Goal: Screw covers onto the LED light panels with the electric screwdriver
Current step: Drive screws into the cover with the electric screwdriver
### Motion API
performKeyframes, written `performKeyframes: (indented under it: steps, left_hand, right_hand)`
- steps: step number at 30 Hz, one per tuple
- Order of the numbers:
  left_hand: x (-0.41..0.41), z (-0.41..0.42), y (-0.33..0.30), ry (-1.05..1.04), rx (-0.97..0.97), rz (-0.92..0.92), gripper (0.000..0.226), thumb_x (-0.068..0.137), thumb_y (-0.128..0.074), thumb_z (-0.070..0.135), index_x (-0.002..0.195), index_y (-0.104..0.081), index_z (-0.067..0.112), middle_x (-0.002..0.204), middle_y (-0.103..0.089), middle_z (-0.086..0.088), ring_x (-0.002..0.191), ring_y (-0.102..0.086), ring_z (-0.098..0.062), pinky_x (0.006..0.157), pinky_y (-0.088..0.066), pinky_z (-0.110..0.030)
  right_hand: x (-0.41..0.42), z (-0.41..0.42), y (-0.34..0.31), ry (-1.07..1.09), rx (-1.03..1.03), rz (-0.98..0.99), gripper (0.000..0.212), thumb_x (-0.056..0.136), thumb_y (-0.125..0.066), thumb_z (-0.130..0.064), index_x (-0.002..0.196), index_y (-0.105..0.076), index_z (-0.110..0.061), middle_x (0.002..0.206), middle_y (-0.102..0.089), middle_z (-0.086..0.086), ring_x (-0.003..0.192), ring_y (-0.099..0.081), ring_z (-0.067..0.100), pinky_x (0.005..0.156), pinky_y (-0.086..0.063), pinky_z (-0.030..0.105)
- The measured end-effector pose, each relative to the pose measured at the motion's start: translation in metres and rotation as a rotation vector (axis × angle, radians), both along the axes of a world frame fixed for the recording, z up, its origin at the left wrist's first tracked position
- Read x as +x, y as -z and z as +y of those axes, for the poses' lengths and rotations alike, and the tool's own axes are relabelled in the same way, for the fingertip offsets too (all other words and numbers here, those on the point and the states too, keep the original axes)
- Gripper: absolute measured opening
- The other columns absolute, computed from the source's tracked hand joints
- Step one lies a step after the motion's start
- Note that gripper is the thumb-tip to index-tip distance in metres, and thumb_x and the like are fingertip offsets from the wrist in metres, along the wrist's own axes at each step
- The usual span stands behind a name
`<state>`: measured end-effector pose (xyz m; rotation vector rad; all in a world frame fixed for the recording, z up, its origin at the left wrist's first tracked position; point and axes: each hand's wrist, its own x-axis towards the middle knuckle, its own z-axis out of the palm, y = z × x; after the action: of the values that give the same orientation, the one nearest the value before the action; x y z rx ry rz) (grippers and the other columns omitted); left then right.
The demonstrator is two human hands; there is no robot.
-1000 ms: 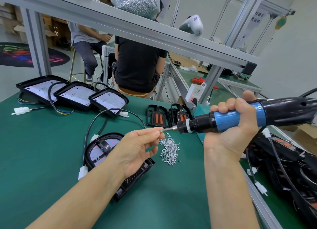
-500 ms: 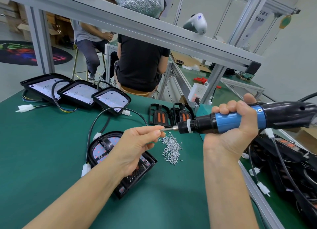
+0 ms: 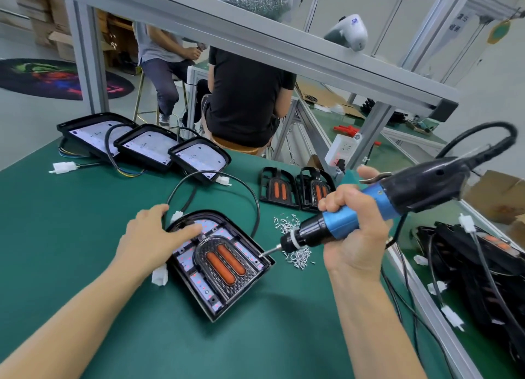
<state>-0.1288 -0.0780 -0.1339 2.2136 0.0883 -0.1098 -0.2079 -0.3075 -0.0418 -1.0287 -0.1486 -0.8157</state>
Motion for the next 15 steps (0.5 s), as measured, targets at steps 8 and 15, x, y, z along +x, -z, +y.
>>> performKeyframes:
  steps: [8,15]
  left_hand:
    - [-0.002,-0.020,0.006,0.123,0.185,-0.049,0.117,0.054,-0.066,0.078,0.150,-0.015,0.035,0.158,-0.011,0.003,0.143,-0.018,-0.024,0.112,-0.022,-0.049]
    - [-0.001,-0.023,0.010,0.099,0.182,-0.052,0.115,0.057,-0.069,0.074,0.150,-0.019,0.028,0.157,-0.016,0.003,0.143,-0.016,-0.023,0.112,-0.022,-0.047]
  right_hand:
    - [0.008,0.002,0.012,0.043,-0.123,0.058,0.030,0.071,-0.053,0.003,0.093,-0.057,-0.017,0.053,-0.050,-0.001,0.049,-0.047,0.017,0.057,-0.043,0.027]
    - [0.013,0.003,0.017,0.036,-0.114,0.079,0.030,0.073,-0.053,0.003,0.094,-0.058,-0.018,0.055,-0.050,0.000,0.049,-0.048,0.016,0.058,-0.043,0.027]
